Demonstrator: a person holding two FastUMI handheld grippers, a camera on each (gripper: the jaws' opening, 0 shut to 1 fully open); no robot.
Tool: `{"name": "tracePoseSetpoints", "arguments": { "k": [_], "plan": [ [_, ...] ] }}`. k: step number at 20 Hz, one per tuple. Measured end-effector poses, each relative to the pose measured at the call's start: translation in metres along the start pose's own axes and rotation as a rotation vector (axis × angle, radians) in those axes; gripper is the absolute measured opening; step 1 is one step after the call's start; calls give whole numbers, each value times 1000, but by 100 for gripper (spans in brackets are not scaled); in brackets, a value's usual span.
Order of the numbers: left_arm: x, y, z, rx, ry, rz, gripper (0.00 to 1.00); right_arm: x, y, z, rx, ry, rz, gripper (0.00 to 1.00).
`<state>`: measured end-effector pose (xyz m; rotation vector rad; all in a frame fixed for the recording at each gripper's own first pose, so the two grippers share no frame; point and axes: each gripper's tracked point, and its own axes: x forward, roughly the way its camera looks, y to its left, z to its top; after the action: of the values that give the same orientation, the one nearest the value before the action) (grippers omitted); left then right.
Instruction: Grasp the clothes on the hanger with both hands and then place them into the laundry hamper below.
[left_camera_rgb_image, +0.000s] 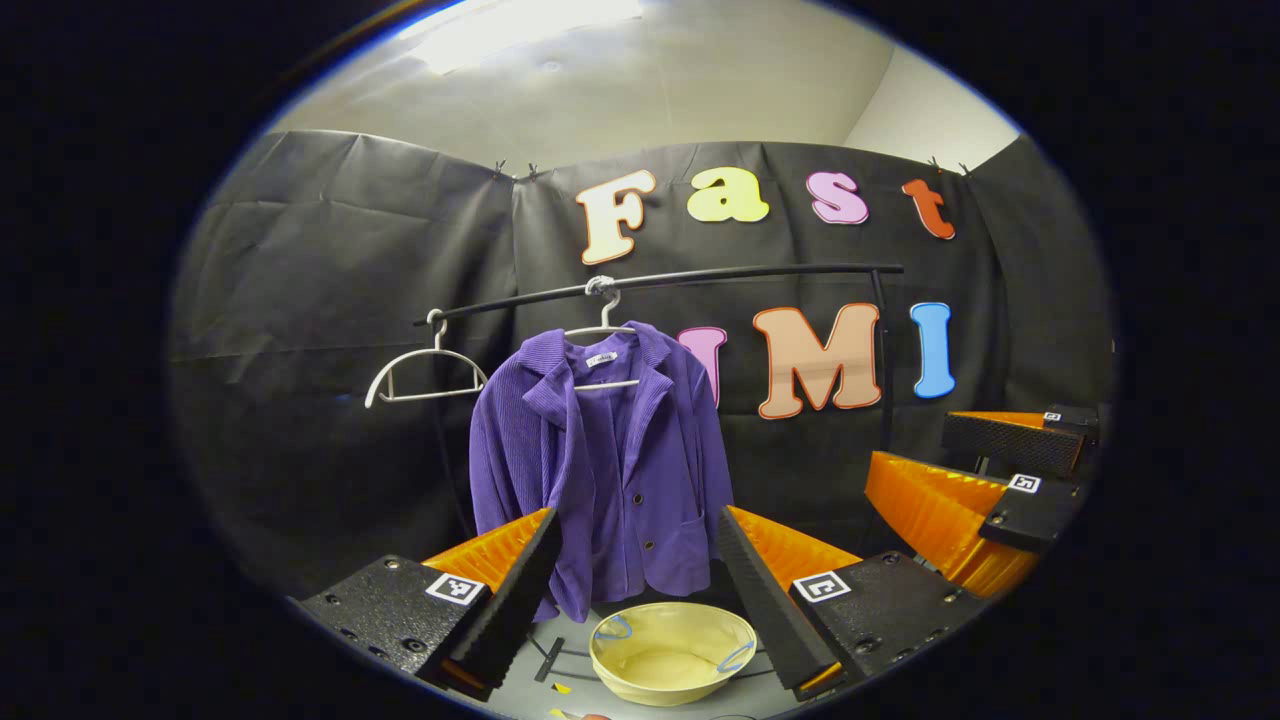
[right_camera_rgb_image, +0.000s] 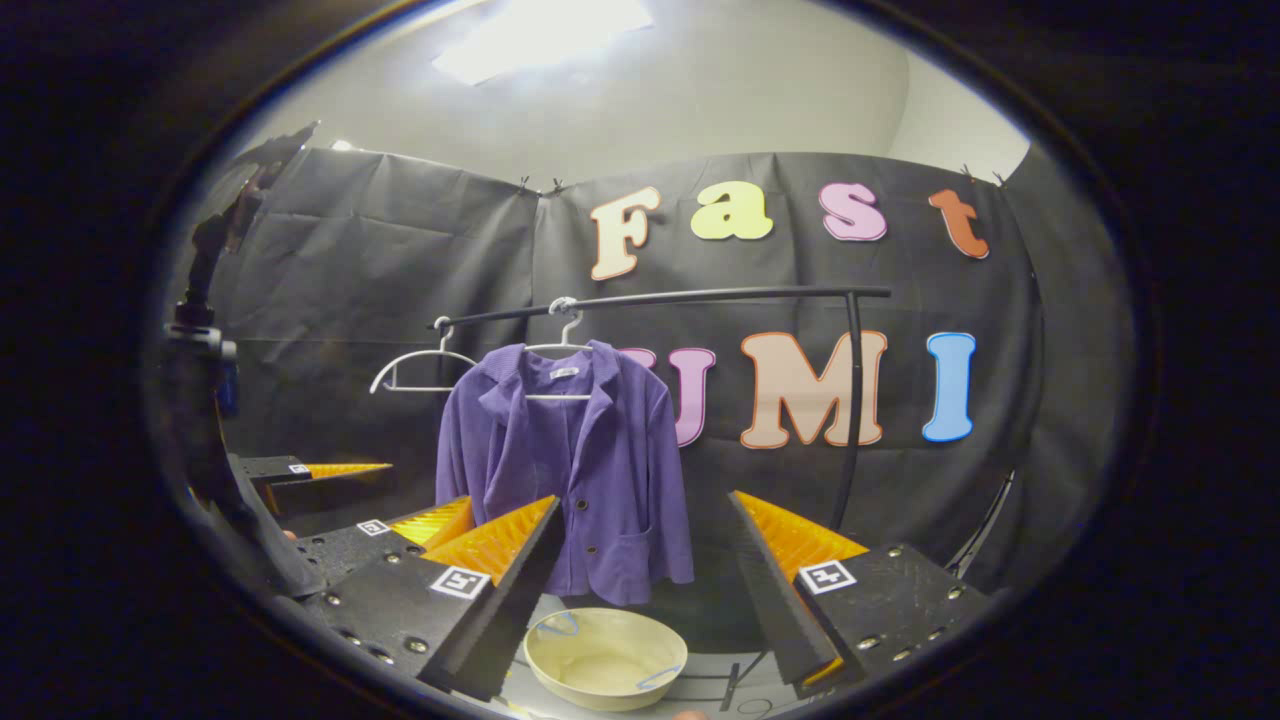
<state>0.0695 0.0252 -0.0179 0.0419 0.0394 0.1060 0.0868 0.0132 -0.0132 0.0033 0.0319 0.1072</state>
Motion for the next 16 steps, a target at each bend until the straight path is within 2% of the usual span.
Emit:
{"name": "tracePoseSetpoints", "arguments": {
  "k": [3, 7, 15, 16],
  "plan": [
    [38, 9, -7, -2, 2, -10, 96, 33, -7, 0, -32, -11, -39, 94],
    [99, 30, -12, -7, 7, 13, 96, 81, -12, -1, -30, -19, -84, 94],
    [190, 85, -28, -13, 20, 144, 95, 165, -8, -7, -23, 2, -106, 94],
    [200, 91, -29, -19, 21, 161, 95, 173, -8, -9, -25, 5, -107, 96]
  ]
}}
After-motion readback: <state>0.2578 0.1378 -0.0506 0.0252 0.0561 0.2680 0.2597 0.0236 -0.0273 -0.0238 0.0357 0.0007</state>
